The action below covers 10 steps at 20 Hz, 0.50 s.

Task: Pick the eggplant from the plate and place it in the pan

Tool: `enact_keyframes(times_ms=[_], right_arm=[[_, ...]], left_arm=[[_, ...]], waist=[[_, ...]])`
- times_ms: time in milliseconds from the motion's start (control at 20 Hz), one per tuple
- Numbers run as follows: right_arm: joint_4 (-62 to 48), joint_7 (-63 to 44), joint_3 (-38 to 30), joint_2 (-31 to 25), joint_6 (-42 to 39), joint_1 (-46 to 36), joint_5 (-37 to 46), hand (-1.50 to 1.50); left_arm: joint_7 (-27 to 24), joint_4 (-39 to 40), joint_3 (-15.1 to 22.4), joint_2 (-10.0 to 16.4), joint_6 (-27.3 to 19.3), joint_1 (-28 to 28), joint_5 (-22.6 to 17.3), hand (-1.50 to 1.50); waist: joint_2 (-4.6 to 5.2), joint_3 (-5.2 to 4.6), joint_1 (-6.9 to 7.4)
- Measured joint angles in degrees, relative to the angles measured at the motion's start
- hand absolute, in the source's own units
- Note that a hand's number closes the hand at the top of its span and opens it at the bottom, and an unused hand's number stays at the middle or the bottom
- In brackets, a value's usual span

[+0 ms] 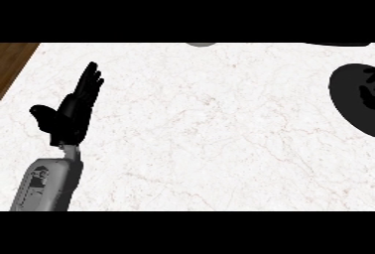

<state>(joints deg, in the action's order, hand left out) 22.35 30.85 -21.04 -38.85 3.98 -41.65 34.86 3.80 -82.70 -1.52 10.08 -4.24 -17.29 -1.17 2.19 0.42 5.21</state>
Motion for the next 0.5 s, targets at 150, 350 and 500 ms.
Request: enact_keyframes(times_ms=[150,350,500], right_arm=[[-4.3,0.4,0.1,-0.1,-5.9,-1.3,-0.4,-1.5],[-8.0,3.1,-0.2,-0.1,-9.1,-2.2,-0.6,-1.5],[-9.4,6.0,-2.0,-0.3,-9.7,-2.8,-2.2,-1.5]], left_arm=[[0.3,-0.1,0.1,-0.2,0.1,-0.3,-0.2,0.0],[0.3,-0.5,-0.1,0.2,0.4,0.0,-0.3,0.0],[0.6,-0.1,-0.4,0.1,0.2,-0.1,-0.3,0.0]], waist=[[0.08,0.04,0.28],[0.05,0.08,0.26],[-0.01,0.11,-0.25]])
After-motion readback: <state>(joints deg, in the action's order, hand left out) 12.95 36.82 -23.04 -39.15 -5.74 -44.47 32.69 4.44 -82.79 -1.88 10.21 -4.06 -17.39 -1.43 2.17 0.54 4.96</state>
